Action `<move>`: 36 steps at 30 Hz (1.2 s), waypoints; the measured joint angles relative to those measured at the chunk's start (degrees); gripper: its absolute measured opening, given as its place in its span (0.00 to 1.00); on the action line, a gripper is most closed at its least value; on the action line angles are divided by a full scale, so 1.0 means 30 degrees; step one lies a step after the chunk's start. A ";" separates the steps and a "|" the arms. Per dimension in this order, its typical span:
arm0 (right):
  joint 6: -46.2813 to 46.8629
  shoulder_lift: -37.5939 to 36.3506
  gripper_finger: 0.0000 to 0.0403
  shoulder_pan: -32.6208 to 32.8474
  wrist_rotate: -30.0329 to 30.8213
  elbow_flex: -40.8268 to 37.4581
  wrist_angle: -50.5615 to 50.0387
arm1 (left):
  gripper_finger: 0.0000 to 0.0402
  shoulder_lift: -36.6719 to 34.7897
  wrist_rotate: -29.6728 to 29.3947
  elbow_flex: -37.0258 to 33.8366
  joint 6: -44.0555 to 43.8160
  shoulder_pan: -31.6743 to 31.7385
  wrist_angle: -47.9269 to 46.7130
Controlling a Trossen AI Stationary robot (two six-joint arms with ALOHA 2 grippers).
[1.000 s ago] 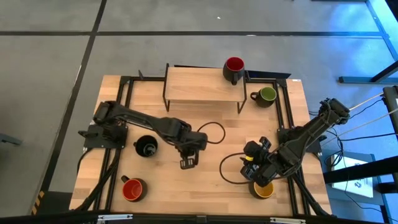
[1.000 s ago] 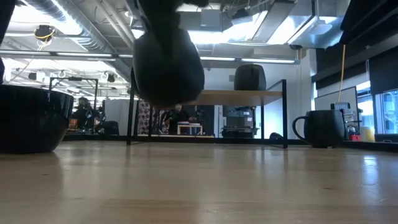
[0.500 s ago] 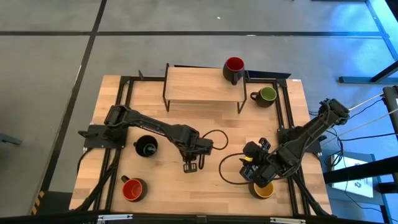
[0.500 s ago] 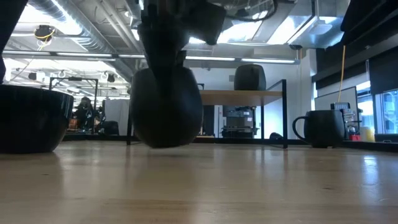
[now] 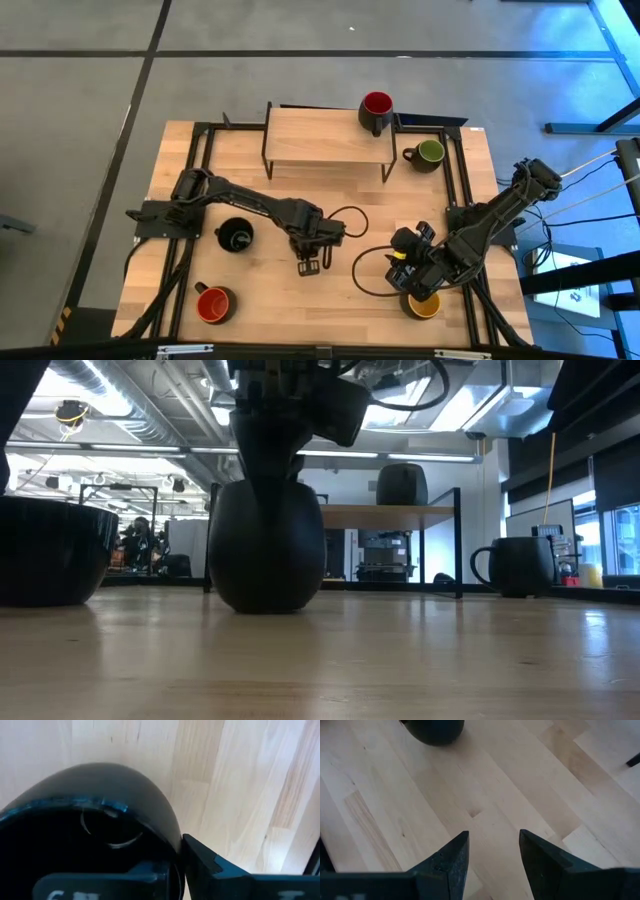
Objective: Place coffee mugs
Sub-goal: Put the black mug on the shelf
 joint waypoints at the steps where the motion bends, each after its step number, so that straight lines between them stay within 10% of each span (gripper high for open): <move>1: 0.0000 0.0000 0.41 0.0000 0.0000 0.0000 0.0005 | 0.10 -0.0002 0.0013 0.0000 0.0018 0.0002 0.0031; 25: 0.0210 0.0000 0.41 0.0000 0.0095 0.0000 0.0052 | 0.12 -0.0175 0.0053 0.0539 -0.0022 0.0388 0.0171; 36: -0.1122 0.0000 0.41 0.0015 0.0146 0.0000 0.1013 | 0.34 -0.0303 0.0724 0.0815 -0.0505 0.0833 -0.0288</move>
